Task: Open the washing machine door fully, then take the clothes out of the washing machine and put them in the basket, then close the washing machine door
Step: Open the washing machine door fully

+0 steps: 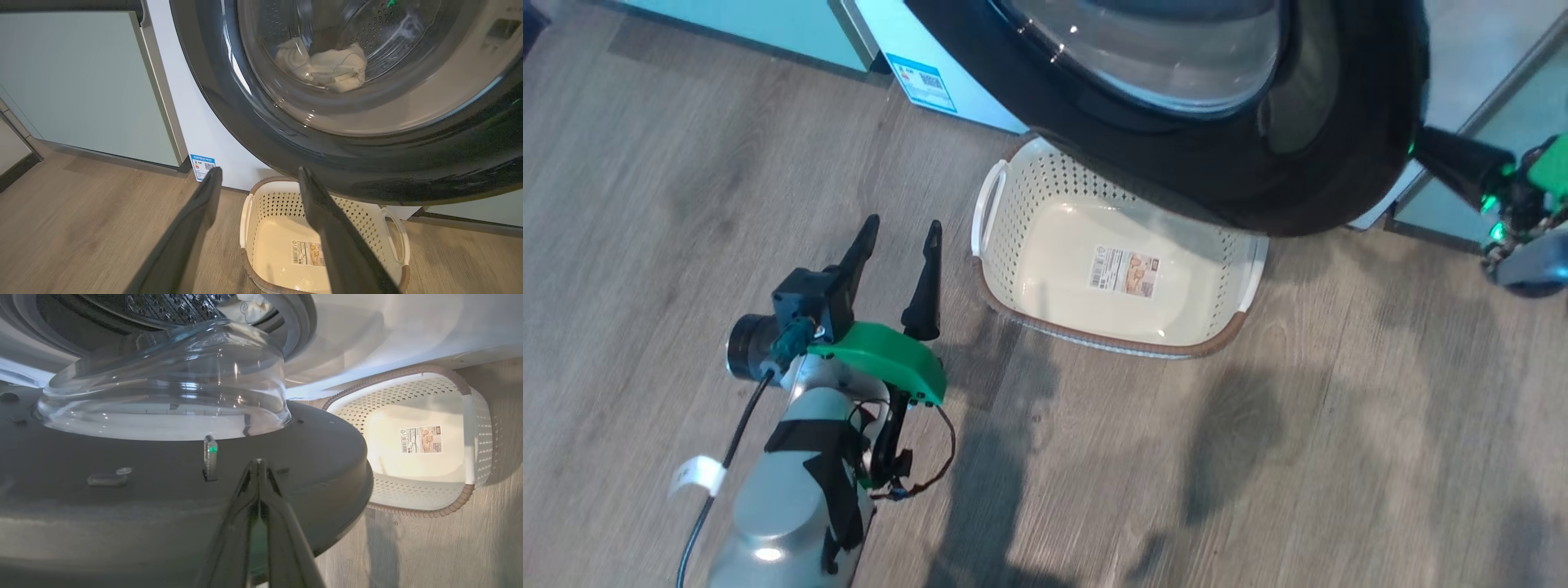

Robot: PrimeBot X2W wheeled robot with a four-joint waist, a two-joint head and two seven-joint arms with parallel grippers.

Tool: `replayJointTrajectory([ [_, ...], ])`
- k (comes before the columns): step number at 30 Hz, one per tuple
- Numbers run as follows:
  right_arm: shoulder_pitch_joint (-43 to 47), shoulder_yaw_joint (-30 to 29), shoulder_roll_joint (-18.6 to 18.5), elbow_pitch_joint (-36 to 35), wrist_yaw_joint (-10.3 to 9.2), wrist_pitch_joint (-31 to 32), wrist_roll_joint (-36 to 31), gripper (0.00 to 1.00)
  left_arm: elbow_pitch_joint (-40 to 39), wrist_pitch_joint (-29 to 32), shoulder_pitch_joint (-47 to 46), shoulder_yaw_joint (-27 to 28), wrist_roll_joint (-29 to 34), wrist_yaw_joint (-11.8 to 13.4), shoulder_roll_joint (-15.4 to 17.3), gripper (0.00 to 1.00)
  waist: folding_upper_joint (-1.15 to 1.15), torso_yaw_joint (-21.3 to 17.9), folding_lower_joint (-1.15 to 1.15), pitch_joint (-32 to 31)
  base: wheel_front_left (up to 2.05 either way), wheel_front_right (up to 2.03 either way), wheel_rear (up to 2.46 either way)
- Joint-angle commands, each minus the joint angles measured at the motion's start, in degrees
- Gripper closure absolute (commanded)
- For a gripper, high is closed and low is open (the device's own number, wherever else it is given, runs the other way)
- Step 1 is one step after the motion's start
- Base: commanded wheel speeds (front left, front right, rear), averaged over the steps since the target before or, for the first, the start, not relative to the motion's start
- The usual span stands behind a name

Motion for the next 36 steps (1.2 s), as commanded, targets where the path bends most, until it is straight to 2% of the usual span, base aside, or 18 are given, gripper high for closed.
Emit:
replayJointTrajectory([
  [1, 0.58, 0.7, 1.09, -2.35, 0.25, 0.79, 0.48, 1.0, -1.46, -0.36, 0.03, 2.6, 0.45, -0.22, 1.55, 0.0, 0.0, -0.05, 0.01, -0.76, 0.0, 0.0, 0.0],
  [26, 9.56, 3.63, 3.85, -6.31, 0.25, 4.24, 1.34, 1.0, -0.62, -0.36, 1.51, 4.65, 2.22, -1.82, 1.55, 0.0, 0.0, 0.2, 0.01, -6.41, 0.0, 0.0, 0.0],
  [36, 12.88, 5.12, 6.72, -7.3, 0.25, 4.67, 1.31, 1.0, -0.08, -0.36, 2.73, 5.33, 3.38, -2.8, 1.55, 0.0, 0.0, -0.01, 0.01, -9.2, 0.0, 0.0, 0.0],
])
